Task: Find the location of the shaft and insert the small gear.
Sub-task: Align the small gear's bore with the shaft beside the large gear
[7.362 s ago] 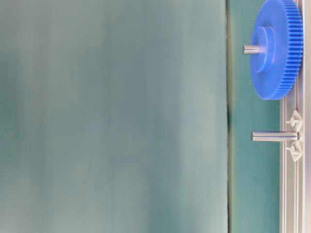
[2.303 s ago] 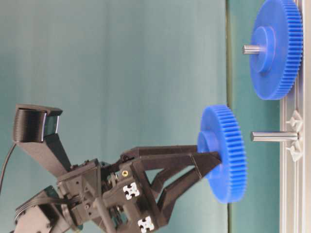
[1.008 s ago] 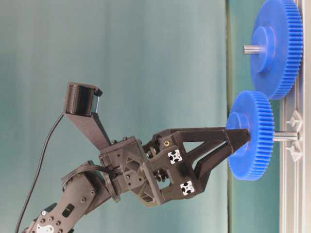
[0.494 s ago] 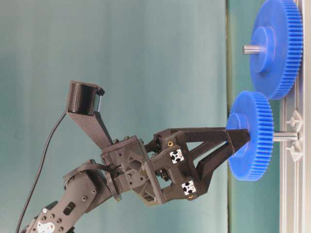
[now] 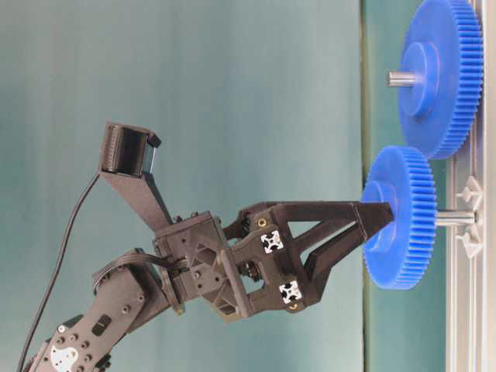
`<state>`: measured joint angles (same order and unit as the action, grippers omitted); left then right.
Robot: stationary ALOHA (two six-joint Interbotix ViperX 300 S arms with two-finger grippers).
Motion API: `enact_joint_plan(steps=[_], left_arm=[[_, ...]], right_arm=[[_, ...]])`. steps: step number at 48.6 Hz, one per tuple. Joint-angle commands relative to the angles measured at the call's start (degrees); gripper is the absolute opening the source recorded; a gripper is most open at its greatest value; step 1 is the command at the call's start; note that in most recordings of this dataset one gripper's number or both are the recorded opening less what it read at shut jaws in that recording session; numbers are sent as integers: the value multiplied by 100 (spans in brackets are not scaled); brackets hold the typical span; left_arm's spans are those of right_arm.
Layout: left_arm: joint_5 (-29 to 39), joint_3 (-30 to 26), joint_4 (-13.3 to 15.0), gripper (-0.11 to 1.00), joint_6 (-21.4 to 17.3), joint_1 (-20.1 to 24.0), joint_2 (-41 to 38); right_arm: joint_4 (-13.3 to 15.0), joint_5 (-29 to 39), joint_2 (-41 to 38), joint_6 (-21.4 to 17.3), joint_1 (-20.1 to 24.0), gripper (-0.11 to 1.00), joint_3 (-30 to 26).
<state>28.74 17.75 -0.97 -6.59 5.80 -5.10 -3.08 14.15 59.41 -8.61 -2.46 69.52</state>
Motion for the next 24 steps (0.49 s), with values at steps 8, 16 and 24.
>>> enact_joint_plan(steps=[8,16,24], left_arm=[[-44,-246,-18,88,-35,44,387],[-53,-229,-18,87,-26,44,580],[-158,-44,-18,84,-44,123,738]], right_arm=[[-9,-18,-26,-44,-9,6,-44],[-9,-26,-26,-44,-9,6,-53],[-9,-35,-26,-44,-9,6,-53]])
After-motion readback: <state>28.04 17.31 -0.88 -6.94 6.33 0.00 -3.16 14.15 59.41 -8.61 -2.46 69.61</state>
